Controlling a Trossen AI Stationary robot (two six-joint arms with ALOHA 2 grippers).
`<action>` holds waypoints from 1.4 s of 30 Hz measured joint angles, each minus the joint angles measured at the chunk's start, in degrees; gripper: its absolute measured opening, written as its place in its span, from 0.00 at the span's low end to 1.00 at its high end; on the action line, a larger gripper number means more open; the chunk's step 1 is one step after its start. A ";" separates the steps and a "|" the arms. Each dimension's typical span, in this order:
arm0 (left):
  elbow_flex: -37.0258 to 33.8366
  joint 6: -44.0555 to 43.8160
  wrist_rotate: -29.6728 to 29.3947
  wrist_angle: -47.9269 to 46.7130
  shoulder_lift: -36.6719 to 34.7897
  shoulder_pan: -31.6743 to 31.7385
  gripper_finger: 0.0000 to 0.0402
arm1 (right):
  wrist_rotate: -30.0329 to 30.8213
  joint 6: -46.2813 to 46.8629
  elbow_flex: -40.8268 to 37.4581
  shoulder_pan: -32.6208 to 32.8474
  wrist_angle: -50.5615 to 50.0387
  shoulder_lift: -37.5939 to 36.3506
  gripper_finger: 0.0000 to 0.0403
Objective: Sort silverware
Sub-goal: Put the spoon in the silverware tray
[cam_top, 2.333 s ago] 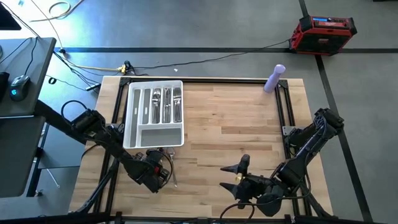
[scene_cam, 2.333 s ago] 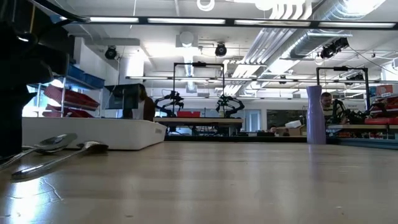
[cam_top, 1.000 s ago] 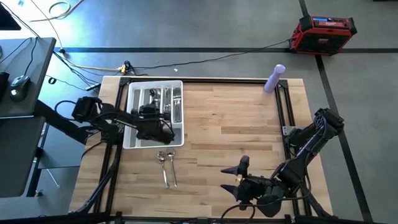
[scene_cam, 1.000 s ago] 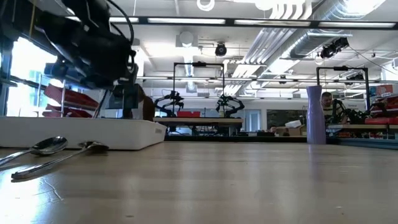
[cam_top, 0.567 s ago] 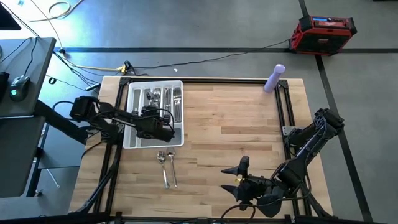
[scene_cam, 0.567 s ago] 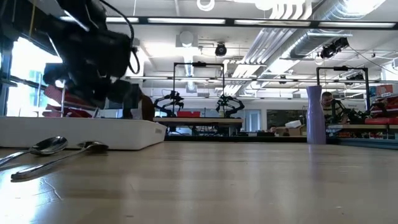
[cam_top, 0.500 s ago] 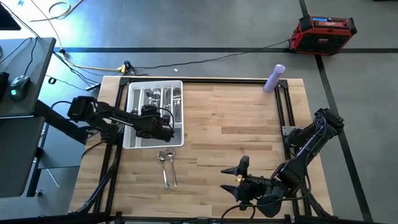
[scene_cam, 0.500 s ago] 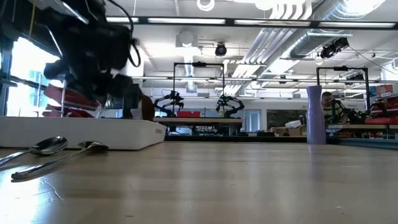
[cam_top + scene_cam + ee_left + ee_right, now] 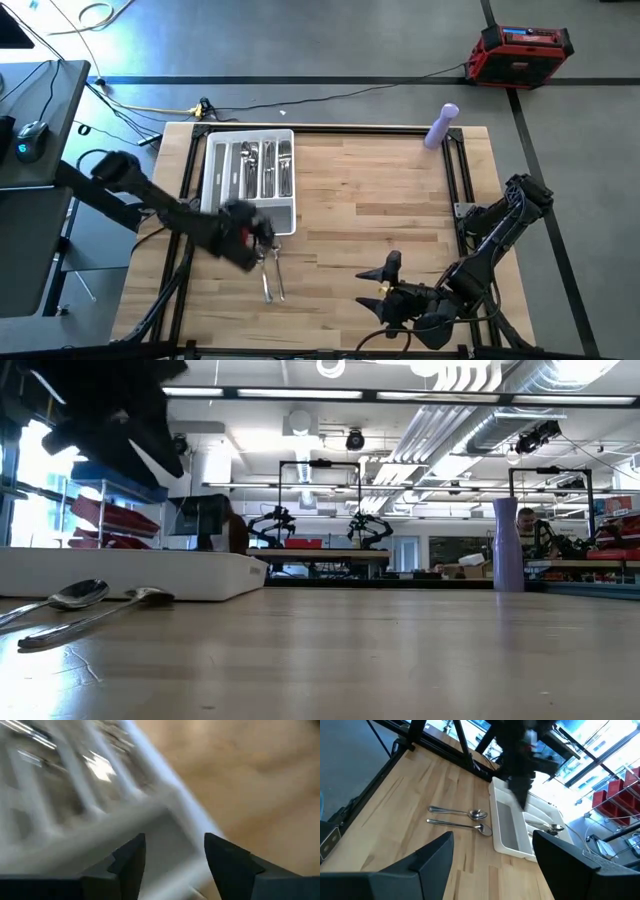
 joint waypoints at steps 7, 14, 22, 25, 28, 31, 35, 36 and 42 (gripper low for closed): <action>0.23 -2.21 5.57 22.22 14.44 -10.27 0.39 | 0.00 0.00 0.00 0.00 0.00 0.00 0.63; 14.84 -7.13 12.07 2.79 25.62 -13.35 0.33 | -0.13 0.00 0.00 0.00 0.00 0.00 0.63; 27.46 -15.20 16.45 -20.23 31.10 -14.21 0.29 | -0.13 0.06 0.00 0.00 0.01 0.00 0.63; 25.55 -14.99 19.81 -16.43 31.14 -12.68 0.32 | -0.13 0.06 0.00 0.15 0.04 0.00 0.63; 24.00 -12.54 22.83 -14.79 31.18 -10.76 0.37 | -0.13 0.04 0.00 0.19 -0.02 0.00 0.63; 21.73 -12.23 25.79 -14.98 31.18 -9.01 0.45 | -0.13 0.02 0.00 0.24 0.00 0.00 0.63; 18.03 -12.25 28.65 -11.58 31.08 -6.97 0.55 | -0.13 -0.07 0.00 0.24 -0.04 0.00 0.63; 17.03 -12.31 28.72 -10.05 30.91 -6.53 0.56 | -0.13 -0.07 0.00 0.24 -0.08 0.00 0.63; 12.77 -11.24 29.65 -4.63 30.58 -4.41 0.55 | -0.12 -0.06 -0.02 0.26 -0.37 0.00 0.63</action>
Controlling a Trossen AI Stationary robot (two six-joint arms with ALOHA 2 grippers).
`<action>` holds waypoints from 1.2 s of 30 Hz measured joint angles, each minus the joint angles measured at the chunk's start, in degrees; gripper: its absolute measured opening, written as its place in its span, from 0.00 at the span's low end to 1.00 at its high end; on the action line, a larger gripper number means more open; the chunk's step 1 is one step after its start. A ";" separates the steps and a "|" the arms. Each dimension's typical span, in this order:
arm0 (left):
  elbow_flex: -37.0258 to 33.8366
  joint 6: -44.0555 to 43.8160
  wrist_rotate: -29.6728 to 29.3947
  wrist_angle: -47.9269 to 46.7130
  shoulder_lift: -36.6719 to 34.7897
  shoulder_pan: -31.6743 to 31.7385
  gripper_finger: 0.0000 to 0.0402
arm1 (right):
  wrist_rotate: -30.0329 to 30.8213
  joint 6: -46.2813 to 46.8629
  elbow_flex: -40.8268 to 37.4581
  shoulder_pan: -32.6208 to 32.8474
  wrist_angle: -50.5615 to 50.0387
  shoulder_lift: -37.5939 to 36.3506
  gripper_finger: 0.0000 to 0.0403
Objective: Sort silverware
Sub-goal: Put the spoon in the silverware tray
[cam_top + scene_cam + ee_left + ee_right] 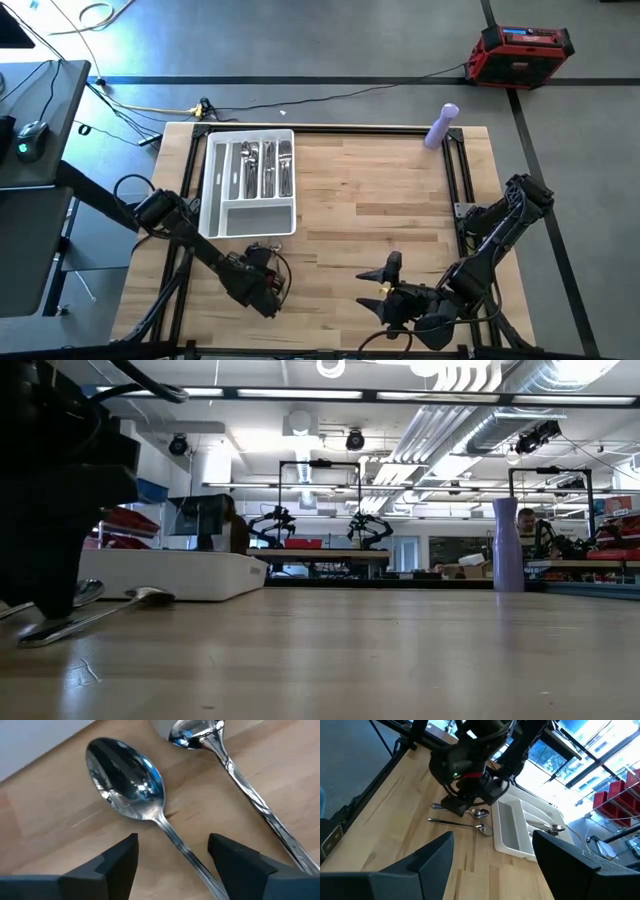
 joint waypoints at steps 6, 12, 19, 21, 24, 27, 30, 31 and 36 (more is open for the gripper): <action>-0.46 2.44 1.02 0.74 0.01 0.26 0.32 | -0.08 0.10 0.02 -0.02 -0.07 0.00 0.63; -0.67 3.43 -1.31 -0.30 -0.22 0.12 0.03 | -0.19 0.09 0.01 0.00 -0.17 0.00 0.63; 5.39 -0.30 -8.27 -12.56 -4.99 -1.54 0.01 | -0.15 -0.01 0.00 -0.02 -0.34 0.00 0.63; 8.05 -1.72 -10.99 -18.43 -5.80 -2.75 0.00 | -0.13 -0.05 0.00 0.00 -0.53 0.00 0.63; 13.34 -4.32 -20.56 -22.50 -7.43 -4.85 0.00 | 0.26 -0.03 0.00 0.09 -0.51 0.00 0.63; 17.68 -6.20 -30.71 -29.18 -8.53 -6.02 0.00 | 0.38 -0.05 0.00 0.27 -0.54 0.00 0.63; 19.82 -6.89 -35.72 -34.15 -8.87 -5.33 0.00 | 0.72 -0.08 0.00 0.36 -0.52 0.00 0.63; 19.88 -6.89 -36.96 -34.89 -9.20 -4.68 0.00 | 0.88 -0.30 0.00 0.37 -0.54 0.00 0.63; 15.58 -3.75 -41.10 -34.48 -10.28 2.02 0.00 | 1.23 -0.32 0.00 0.48 -0.55 0.00 0.63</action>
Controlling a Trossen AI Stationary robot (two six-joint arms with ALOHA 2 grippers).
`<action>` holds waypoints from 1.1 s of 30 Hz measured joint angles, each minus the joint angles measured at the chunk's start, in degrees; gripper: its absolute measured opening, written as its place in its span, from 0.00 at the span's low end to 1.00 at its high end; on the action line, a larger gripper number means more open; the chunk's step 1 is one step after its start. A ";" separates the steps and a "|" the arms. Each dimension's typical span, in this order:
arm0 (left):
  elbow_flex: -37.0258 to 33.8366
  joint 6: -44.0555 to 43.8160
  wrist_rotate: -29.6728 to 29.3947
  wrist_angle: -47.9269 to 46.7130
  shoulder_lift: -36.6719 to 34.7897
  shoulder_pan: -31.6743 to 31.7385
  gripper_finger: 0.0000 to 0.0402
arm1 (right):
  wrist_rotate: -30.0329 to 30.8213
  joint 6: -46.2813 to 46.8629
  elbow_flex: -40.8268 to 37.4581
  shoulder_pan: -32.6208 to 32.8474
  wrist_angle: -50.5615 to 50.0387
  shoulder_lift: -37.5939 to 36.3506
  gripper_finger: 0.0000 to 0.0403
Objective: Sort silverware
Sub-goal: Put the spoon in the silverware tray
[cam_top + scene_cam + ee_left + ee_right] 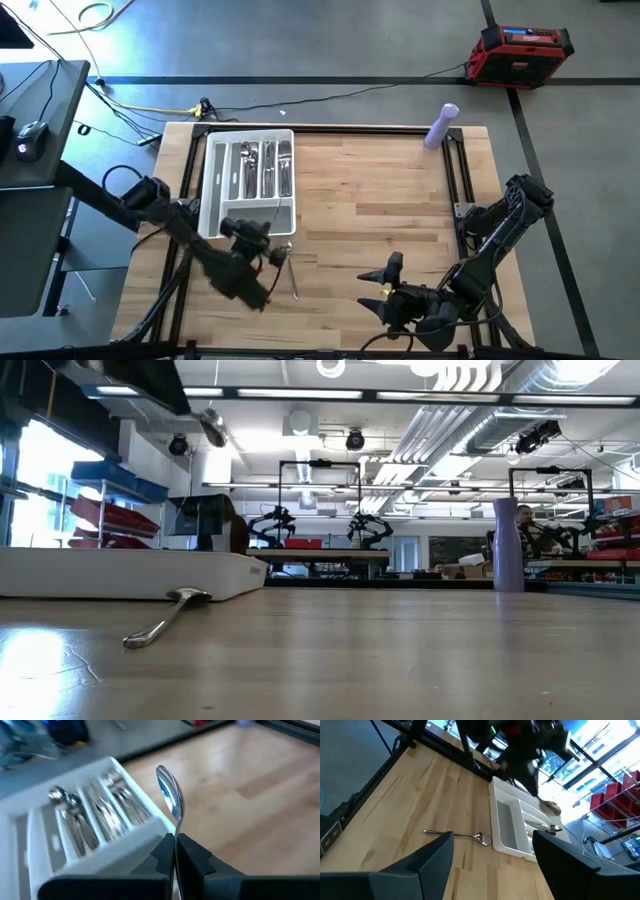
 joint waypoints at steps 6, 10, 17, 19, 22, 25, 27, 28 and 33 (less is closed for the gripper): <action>-10.52 -1.65 1.21 -0.12 -2.51 13.22 0.00 | 0.83 0.25 0.00 0.00 -0.47 0.00 0.63; -16.31 2.46 2.35 0.89 -6.18 22.33 0.00 | 0.90 0.26 0.00 0.00 -1.33 0.00 0.63; -25.22 26.44 5.63 22.48 -10.21 37.38 0.00 | 1.64 0.24 0.00 0.00 -1.61 0.00 0.63; -27.61 28.80 7.79 25.96 -9.66 40.73 0.00 | 1.72 0.26 0.00 0.00 -1.68 0.00 0.63; -30.63 32.66 9.86 31.89 -8.86 44.33 0.00 | 1.76 0.37 0.00 0.00 -1.68 0.00 0.63; -33.11 35.73 11.18 37.13 -8.10 45.50 0.00 | 1.79 0.31 0.00 -0.01 -1.68 0.00 0.63; -34.17 36.58 11.64 40.65 -7.69 45.40 0.00 | 1.77 0.27 0.00 -0.13 -1.70 0.00 0.63; -34.49 36.97 12.15 41.98 -7.45 45.26 0.00 | 1.79 0.27 0.00 -0.15 -1.70 0.00 0.63; -35.32 38.87 15.43 43.18 -7.22 44.98 0.03 | 1.79 0.34 0.00 -0.15 -1.70 0.00 0.63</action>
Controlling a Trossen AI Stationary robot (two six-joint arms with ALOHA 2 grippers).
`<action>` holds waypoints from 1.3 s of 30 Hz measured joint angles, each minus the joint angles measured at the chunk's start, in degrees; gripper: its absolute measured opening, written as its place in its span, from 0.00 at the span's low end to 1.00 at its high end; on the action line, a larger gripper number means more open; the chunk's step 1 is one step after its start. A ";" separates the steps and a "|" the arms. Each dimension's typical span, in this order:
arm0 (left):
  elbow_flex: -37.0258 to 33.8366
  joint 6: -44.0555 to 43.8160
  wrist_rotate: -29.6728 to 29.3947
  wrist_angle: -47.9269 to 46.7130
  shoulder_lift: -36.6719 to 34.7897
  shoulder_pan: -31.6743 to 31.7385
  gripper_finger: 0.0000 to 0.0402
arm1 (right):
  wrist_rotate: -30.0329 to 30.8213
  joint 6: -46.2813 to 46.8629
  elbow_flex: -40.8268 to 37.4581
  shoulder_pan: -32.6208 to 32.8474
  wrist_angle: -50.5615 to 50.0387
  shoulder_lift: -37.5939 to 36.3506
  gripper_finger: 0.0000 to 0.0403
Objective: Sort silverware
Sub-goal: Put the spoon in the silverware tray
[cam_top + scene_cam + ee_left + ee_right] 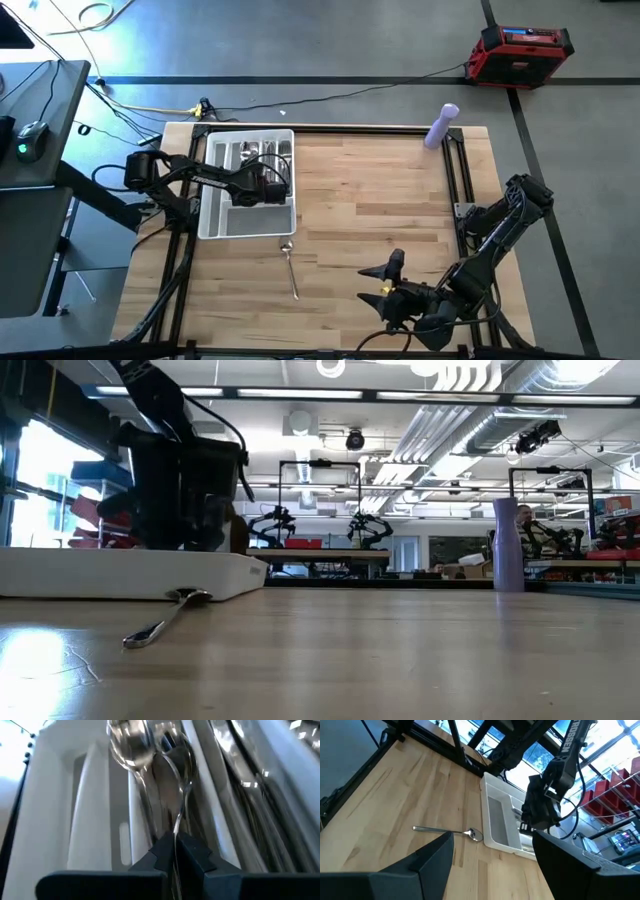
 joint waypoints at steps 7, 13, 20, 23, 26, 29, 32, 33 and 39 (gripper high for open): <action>3.65 3.45 4.30 -9.60 -0.02 -1.46 0.23 | 0.00 1.00 0.00 0.00 -0.09 0.00 0.63; 13.36 -4.75 0.90 -30.81 -0.20 -7.20 0.37 | 0.00 1.00 0.00 0.00 -0.44 0.00 0.63; 17.60 -3.20 11.85 -29.28 -0.26 -14.36 0.38 | 0.00 1.19 0.00 0.04 -0.42 0.00 0.63; 16.87 -0.43 19.15 -27.29 -0.21 -15.61 0.31 | -0.04 1.32 0.00 0.04 -0.42 0.00 0.63; 16.90 -0.02 21.84 -27.34 -0.22 -16.55 0.20 | -0.24 1.44 0.00 0.04 -0.42 0.00 0.63; 16.90 1.63 23.27 -27.22 -0.22 -16.68 0.07 | -0.26 1.17 0.00 0.04 -0.42 0.00 0.63; 16.90 2.93 23.78 -26.60 -0.22 -15.27 0.02 | -0.28 1.19 0.00 0.00 -0.42 0.00 0.63; 16.90 3.37 24.37 -26.58 -0.22 -14.43 0.02 | -0.28 1.22 0.00 0.00 -0.44 0.00 0.63; 15.24 7.91 30.10 -22.02 -0.05 -8.52 0.00 | -0.39 1.57 0.00 0.00 -0.42 0.00 0.63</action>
